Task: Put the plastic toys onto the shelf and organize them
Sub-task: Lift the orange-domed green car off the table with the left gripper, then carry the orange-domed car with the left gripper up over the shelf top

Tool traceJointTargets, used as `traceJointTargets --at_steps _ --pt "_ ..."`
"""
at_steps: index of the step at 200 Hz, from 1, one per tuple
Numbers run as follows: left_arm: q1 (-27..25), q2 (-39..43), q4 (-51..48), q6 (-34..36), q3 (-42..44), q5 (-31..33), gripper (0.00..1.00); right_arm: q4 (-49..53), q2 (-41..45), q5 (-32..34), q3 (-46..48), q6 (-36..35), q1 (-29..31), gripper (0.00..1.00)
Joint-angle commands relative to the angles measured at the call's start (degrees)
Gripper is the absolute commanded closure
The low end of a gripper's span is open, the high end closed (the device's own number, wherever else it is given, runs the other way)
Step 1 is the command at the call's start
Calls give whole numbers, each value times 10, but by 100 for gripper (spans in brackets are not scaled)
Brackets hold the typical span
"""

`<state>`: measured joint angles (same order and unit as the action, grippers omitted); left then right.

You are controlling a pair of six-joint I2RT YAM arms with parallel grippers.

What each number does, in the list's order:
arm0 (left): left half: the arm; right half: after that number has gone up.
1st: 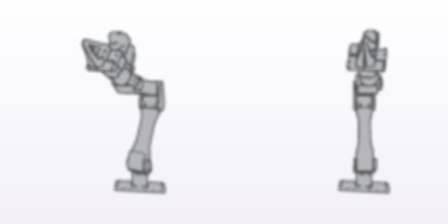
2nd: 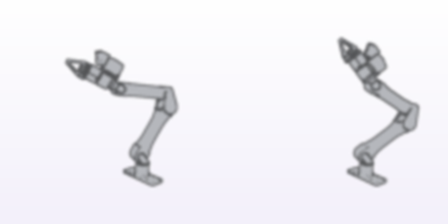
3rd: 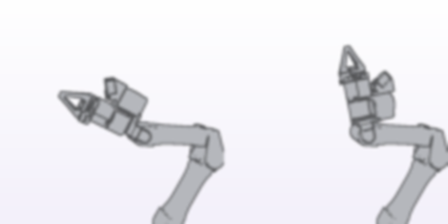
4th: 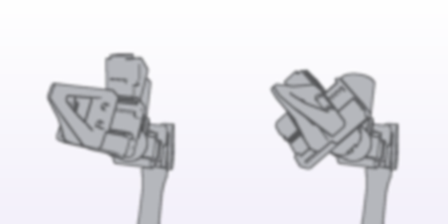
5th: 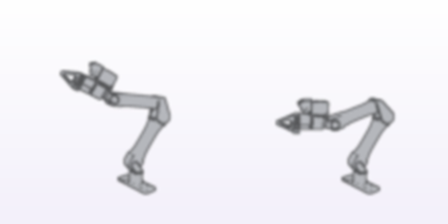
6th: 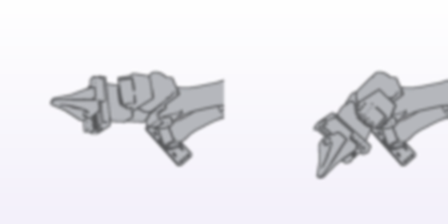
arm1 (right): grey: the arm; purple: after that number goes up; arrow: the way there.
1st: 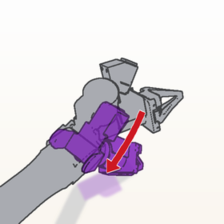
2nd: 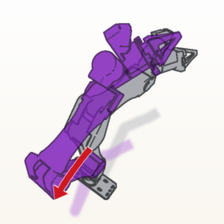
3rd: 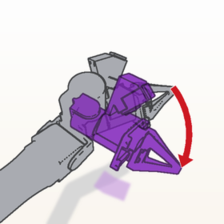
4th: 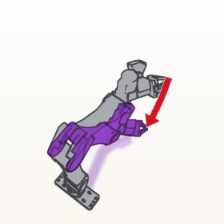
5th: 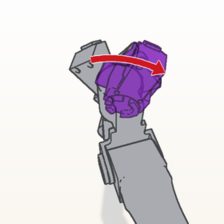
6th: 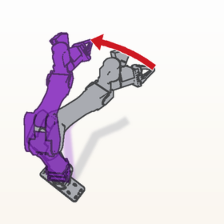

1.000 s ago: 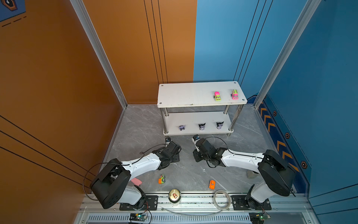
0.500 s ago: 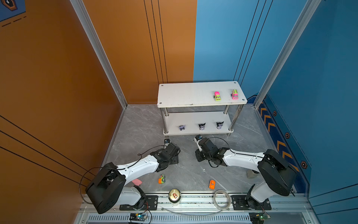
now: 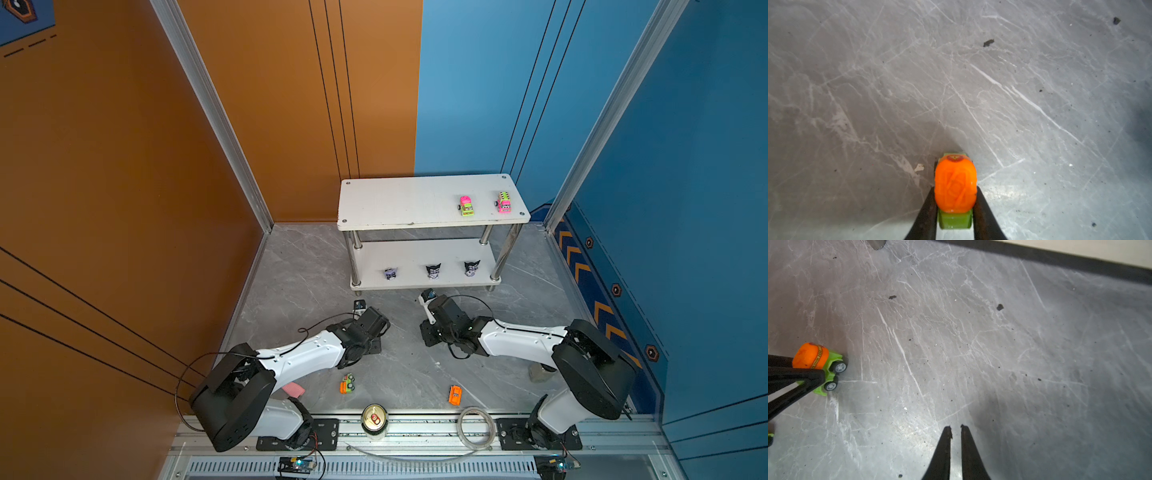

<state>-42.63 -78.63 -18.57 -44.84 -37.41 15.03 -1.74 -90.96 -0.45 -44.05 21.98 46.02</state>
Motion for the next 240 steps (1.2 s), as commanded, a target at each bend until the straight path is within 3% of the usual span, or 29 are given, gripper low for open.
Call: traceJointTargets --at_steps 1,31,55,91,146,172,240 --pt "-14 15 -70 16 -65 13 79 0 23 -9 9 10 -6 86" --pt "-51 56 -201 66 -245 82 78 5 46 7 19 7 -14 86" --pt "-97 16 -291 114 -433 144 78 7 60 12 29 16 -32 86" --pt "-159 -123 -388 192 -714 221 77 4 71 -2 39 34 -54 86" --pt "-157 -389 -492 292 -1156 302 76 0 86 -7 48 41 -54 86" --pt "-132 -439 -489 278 -1222 297 77 -3 91 -8 53 43 -74 86" --pt "-97 -436 -398 273 -1204 275 79 -7 93 -21 56 53 -81 86"
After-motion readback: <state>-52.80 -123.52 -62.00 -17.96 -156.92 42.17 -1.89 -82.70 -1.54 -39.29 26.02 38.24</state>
